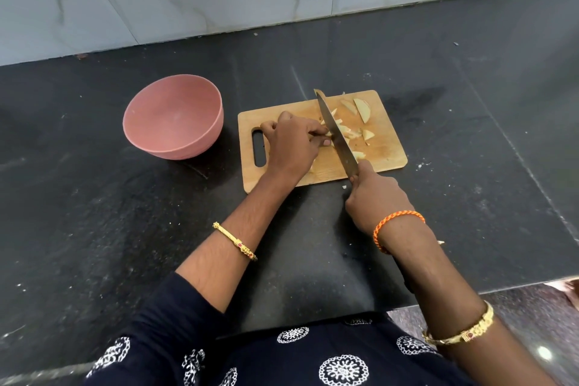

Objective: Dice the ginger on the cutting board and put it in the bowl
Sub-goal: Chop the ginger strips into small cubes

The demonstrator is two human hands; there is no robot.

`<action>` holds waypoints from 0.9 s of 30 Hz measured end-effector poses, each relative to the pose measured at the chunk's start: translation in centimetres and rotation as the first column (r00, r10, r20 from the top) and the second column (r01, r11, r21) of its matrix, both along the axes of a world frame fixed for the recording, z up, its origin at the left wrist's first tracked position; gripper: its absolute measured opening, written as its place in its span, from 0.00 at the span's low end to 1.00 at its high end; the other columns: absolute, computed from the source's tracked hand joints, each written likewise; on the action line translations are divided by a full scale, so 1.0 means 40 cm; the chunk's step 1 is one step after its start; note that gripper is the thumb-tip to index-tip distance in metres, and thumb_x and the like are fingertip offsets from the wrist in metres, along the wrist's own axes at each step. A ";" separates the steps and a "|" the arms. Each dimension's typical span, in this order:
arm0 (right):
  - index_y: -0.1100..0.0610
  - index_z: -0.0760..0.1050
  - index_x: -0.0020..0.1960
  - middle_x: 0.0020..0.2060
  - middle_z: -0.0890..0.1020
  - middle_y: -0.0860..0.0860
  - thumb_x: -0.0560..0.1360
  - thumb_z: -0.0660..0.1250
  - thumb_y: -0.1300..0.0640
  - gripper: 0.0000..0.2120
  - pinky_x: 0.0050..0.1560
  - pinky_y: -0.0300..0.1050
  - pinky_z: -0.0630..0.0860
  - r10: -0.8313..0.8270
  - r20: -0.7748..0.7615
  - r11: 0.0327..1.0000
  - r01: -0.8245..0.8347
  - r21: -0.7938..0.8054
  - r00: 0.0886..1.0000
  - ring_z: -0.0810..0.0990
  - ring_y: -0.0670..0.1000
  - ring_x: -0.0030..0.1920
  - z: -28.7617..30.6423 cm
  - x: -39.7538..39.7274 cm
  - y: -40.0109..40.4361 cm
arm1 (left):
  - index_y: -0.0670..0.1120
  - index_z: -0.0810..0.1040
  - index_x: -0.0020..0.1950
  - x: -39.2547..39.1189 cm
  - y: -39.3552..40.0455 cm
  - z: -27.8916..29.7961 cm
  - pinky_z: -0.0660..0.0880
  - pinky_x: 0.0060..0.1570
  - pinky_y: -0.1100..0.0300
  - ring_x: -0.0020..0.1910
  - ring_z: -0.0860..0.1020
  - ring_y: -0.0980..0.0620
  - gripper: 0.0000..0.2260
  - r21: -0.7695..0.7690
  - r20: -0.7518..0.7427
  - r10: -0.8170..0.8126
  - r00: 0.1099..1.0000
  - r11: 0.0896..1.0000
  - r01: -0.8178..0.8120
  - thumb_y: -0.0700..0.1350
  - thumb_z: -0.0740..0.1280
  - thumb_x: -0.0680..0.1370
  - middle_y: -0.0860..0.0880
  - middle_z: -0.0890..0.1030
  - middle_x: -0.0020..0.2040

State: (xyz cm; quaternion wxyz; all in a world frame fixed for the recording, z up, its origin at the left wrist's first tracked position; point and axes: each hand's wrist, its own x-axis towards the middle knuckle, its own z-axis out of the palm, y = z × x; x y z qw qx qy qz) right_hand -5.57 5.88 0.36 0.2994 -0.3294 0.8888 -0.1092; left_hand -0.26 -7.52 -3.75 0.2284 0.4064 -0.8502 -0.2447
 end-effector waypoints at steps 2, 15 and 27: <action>0.55 0.62 0.56 0.43 0.71 0.57 0.79 0.57 0.57 0.07 0.40 0.48 0.71 0.013 0.004 1.000 -0.013 0.025 1.000 0.75 0.58 0.43 0.001 0.005 0.008 | 0.52 0.83 0.52 0.001 0.003 -0.004 0.54 0.48 0.55 0.54 0.69 0.52 0.08 -0.004 -0.006 0.028 1.000 1.000 -0.028 0.49 0.71 0.73 0.56 0.83 0.50; 0.58 0.65 0.39 0.29 0.73 0.54 0.80 0.56 0.53 0.12 0.30 0.44 0.65 -0.060 0.108 0.962 0.086 -0.258 0.992 0.71 0.54 0.32 0.022 0.002 0.163 | 0.52 0.78 0.60 -0.014 -0.032 0.047 0.54 0.50 0.53 0.62 0.65 0.47 0.15 0.042 0.167 -0.001 0.986 0.999 -0.006 0.46 0.65 0.74 0.51 0.77 0.59; 0.56 0.71 0.54 0.47 0.78 0.59 0.80 0.54 0.54 0.10 0.51 0.52 0.77 0.003 0.034 0.985 0.003 -0.173 0.999 0.78 0.59 0.47 0.014 -0.094 0.013 | 0.53 0.83 0.51 -0.035 -0.051 0.039 0.53 0.47 0.55 0.57 0.68 0.49 0.07 -0.067 0.194 -0.051 0.980 0.996 0.065 0.47 0.66 0.77 0.54 0.81 0.50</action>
